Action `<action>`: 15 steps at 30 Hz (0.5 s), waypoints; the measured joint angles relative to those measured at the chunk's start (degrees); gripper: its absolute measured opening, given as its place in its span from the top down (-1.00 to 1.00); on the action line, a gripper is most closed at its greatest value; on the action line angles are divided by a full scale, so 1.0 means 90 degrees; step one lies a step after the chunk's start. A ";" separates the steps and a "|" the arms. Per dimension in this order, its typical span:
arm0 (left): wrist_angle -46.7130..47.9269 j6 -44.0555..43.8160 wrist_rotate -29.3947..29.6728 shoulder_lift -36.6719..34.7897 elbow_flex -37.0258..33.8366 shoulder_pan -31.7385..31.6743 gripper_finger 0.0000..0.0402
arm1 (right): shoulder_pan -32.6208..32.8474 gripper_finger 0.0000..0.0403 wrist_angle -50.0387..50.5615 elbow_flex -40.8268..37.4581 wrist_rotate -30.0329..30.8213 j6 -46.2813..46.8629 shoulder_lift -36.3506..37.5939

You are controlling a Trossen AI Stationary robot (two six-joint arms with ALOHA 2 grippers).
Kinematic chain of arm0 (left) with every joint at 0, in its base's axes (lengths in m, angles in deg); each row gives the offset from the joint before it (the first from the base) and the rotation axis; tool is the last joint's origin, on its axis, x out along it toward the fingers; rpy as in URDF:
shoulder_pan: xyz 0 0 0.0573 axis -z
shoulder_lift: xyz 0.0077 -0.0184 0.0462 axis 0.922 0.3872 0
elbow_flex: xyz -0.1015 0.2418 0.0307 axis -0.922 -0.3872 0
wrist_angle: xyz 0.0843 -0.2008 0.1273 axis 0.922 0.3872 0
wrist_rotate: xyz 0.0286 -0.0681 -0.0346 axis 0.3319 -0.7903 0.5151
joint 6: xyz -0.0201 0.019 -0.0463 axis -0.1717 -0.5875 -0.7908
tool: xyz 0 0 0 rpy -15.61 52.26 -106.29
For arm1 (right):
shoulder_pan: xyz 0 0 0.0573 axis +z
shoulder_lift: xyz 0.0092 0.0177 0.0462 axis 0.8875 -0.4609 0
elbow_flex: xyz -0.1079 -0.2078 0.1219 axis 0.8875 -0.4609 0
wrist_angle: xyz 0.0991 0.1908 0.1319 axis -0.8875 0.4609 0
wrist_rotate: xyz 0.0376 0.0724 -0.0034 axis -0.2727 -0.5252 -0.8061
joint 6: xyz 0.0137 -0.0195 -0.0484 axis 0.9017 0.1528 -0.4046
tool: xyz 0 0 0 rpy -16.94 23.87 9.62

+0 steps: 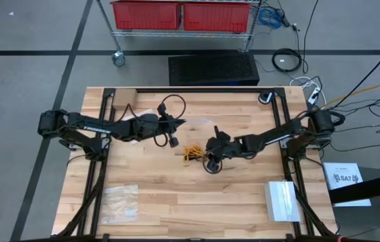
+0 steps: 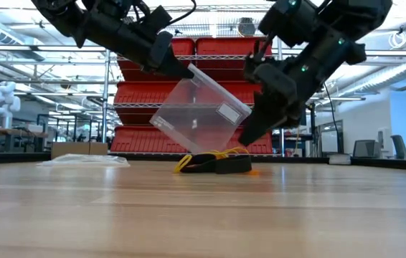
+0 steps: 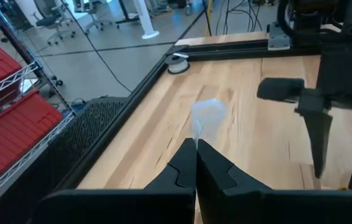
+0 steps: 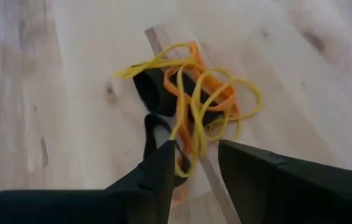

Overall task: Sort rubber bands
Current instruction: Put the yellow rubber band into the transparent zip bag

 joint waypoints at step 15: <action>-0.0003 0.0000 -0.0002 0.0000 0.0000 0.0005 1.00 | 0.0002 0.95 0.0000 0.0146 -0.0072 -0.0010 -0.0126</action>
